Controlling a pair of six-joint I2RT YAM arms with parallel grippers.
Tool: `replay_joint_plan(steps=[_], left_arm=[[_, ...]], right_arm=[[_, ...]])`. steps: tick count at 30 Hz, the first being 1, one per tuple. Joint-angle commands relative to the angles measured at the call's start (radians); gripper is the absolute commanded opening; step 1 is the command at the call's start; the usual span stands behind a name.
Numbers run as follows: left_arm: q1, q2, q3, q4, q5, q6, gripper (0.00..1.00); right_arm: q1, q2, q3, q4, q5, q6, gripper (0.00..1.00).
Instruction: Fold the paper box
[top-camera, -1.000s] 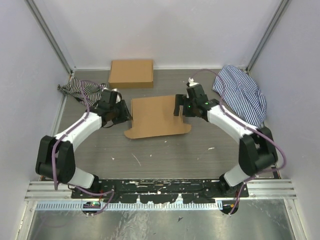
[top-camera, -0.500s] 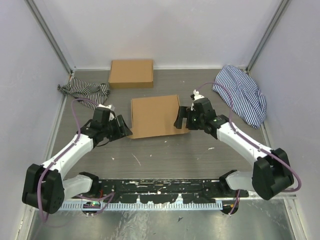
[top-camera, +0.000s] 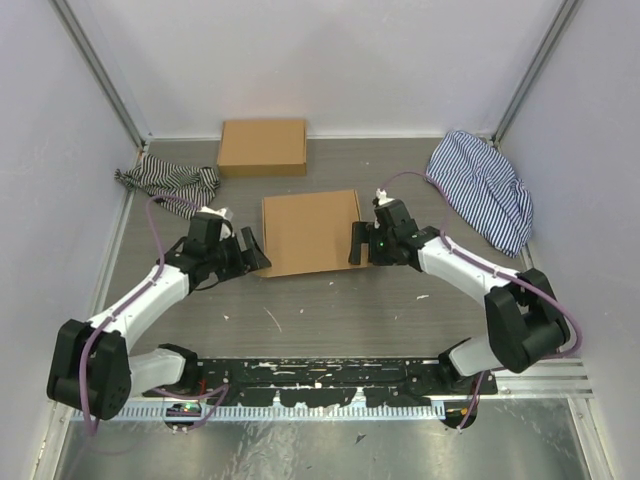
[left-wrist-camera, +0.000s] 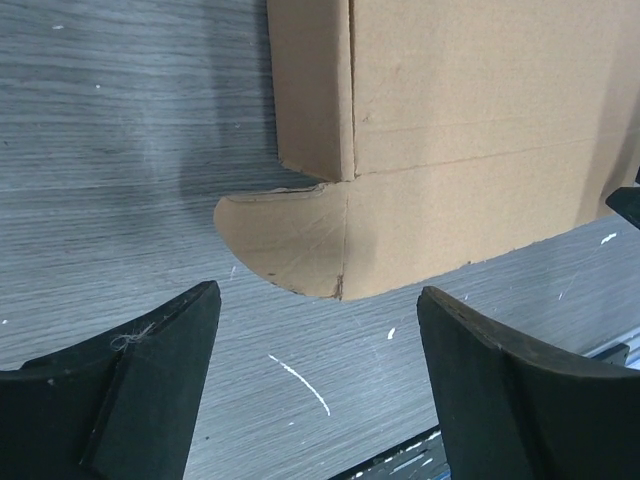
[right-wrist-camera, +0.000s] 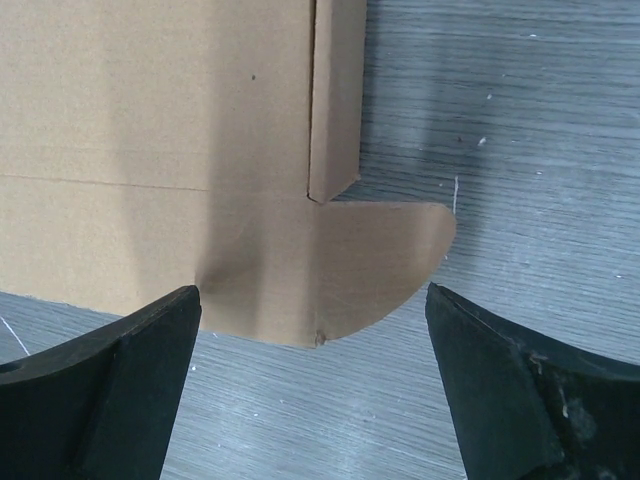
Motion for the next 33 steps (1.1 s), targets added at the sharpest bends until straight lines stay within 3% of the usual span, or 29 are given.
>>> replay_joint_plan(steps=[1, 17, 33], left_arm=[[0.001, 0.014, 0.023, 0.022, 0.042, 0.01, 0.87], [-0.049, 0.181, 0.145, -0.009, -0.035, 0.054, 0.86], [-0.118, 0.242, 0.156, 0.003, -0.018, 0.034, 0.84]], right_arm=[[0.028, 0.017, 0.059, 0.016, 0.026, -0.026, 0.99], [0.066, 0.087, 0.136, -0.031, 0.112, -0.063, 0.98], [0.107, 0.084, 0.119, -0.018, -0.02, -0.083, 0.95]])
